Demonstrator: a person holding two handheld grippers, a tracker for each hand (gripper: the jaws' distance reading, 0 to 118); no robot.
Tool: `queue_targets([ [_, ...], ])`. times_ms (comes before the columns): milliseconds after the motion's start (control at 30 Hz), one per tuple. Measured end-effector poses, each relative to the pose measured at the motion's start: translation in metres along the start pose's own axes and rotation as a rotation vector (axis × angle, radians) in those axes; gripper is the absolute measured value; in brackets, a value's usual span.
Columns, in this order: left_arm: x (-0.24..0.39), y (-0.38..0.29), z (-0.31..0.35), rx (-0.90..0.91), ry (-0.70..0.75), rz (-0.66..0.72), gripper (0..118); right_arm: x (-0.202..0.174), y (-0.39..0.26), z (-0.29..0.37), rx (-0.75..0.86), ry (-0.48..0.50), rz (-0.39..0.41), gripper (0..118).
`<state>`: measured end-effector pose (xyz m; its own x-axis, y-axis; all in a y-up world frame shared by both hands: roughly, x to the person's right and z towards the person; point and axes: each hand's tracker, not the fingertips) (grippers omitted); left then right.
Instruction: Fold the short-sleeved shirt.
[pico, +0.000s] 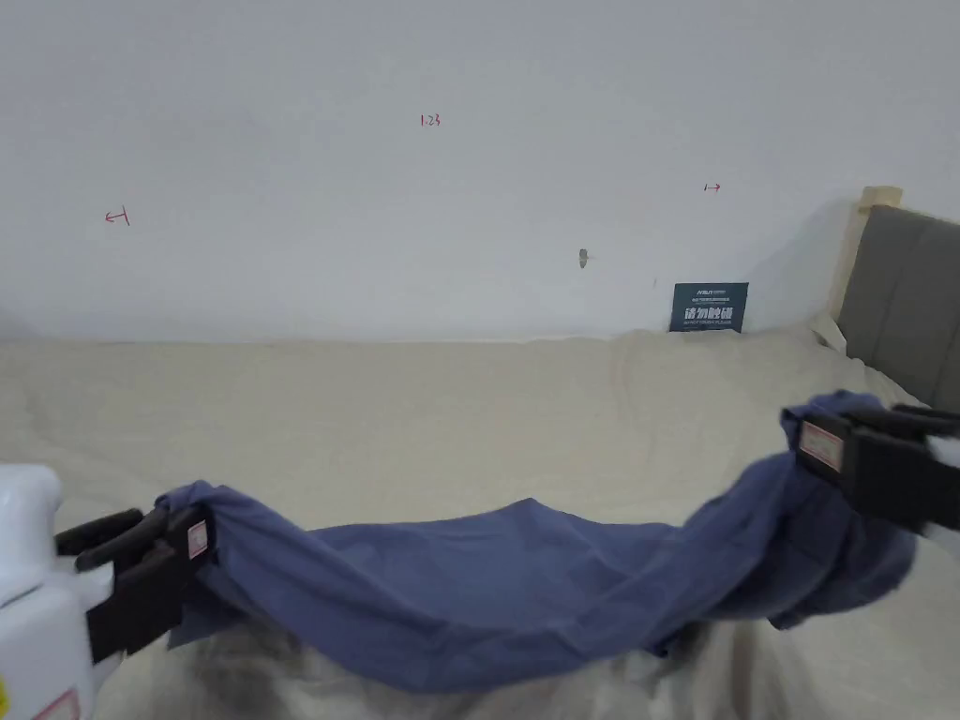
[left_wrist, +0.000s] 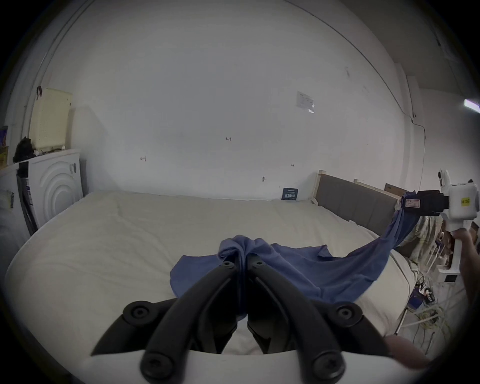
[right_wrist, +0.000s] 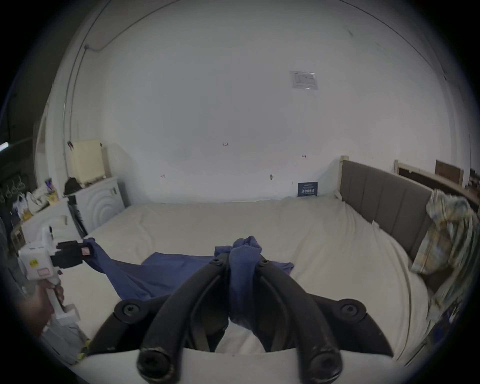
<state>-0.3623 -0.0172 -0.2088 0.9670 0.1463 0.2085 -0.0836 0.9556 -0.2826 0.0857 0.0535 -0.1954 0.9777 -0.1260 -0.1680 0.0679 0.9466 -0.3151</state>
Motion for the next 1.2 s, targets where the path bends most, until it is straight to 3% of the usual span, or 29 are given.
queue_targets([
  [133,0.010,-0.012,0.056,-0.002,0.015,-0.011,3,-0.002,-0.016,0.055,-0.002,0.017,-0.039,13],
  [333,0.006,-0.026,0.083,-0.109,0.081,0.026,3,-0.010,-0.034,0.084,-0.055,-0.011,0.032,13],
  [400,-0.004,-0.036,0.071,-0.179,0.082,0.044,3,-0.006,-0.044,0.069,-0.102,-0.033,0.058,13],
  [533,-0.020,-0.076,0.018,-0.498,0.128,0.001,3,0.012,-0.087,-0.009,-0.418,-0.028,0.059,13],
  [667,-0.044,-0.131,-0.027,-0.677,0.126,0.085,4,0.032,-0.156,-0.093,-0.673,-0.084,0.069,13],
  [733,-0.052,-0.147,-0.038,-0.699,0.163,0.100,6,0.032,-0.177,-0.113,-0.719,-0.124,0.104,23],
  [800,-0.055,-0.153,-0.036,-0.681,0.169,0.113,25,0.037,-0.189,-0.118,-0.702,-0.136,0.091,53],
  [833,-0.057,-0.153,-0.034,-0.660,0.168,0.148,53,0.040,-0.188,-0.120,-0.704,-0.137,0.075,72],
  [867,-0.059,-0.152,-0.032,-0.643,0.163,0.174,80,0.043,-0.187,-0.118,-0.706,-0.142,0.026,84],
  [900,-0.060,-0.150,-0.029,-0.623,0.155,0.182,106,0.046,-0.181,-0.109,-0.662,-0.114,-0.049,89],
  [933,-0.059,-0.146,-0.023,-0.601,0.155,0.185,118,0.051,-0.177,-0.104,-0.627,-0.083,-0.113,89],
  [1033,-0.059,-0.128,-0.006,-0.493,0.164,0.167,116,0.058,-0.156,-0.080,-0.560,-0.045,-0.211,89],
  [1200,-0.038,-0.094,0.032,-0.381,0.169,0.160,116,0.040,-0.120,-0.017,-0.310,-0.014,-0.183,89],
])
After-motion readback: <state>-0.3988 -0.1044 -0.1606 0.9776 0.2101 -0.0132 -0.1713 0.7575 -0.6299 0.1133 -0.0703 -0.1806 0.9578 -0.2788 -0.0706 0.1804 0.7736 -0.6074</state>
